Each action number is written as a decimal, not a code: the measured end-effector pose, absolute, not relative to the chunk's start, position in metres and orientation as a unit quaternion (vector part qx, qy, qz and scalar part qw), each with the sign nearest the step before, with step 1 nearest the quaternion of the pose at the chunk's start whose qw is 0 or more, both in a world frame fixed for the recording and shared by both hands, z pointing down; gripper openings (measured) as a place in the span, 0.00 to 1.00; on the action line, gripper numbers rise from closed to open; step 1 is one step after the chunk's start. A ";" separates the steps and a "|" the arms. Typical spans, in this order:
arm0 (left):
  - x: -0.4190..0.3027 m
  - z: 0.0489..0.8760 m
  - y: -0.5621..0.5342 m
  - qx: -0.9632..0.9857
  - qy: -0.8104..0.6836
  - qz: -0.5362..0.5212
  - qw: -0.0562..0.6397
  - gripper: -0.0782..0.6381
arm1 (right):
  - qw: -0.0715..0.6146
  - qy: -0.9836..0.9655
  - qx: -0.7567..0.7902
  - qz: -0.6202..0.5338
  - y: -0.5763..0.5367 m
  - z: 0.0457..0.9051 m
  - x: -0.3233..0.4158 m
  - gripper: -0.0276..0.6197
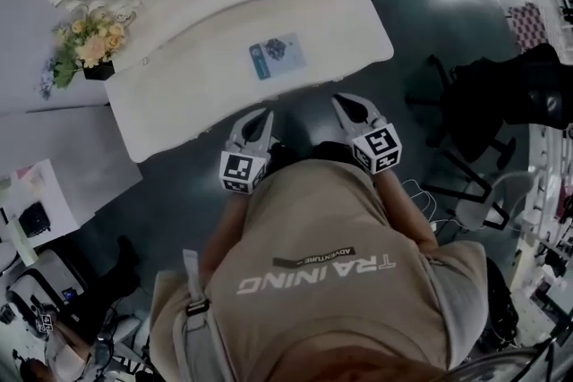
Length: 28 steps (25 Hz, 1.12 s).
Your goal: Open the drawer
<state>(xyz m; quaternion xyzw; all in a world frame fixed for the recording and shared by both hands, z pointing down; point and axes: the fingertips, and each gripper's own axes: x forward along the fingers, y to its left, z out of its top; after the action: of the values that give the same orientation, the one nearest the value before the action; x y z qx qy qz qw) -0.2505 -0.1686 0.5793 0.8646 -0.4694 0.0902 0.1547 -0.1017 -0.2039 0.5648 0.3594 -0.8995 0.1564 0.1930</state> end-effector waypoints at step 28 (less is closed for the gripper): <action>-0.147 0.629 -0.277 0.843 -0.452 0.203 0.209 0.12 | 0.305 -0.897 0.175 0.269 -0.249 0.712 -0.058 0.05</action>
<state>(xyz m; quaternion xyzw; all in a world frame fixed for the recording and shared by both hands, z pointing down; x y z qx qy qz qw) -0.1470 -0.2772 0.6287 0.8432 -0.4518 0.2026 0.2092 -0.0577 -0.2491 0.7123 0.1750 -0.8966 0.2693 0.3048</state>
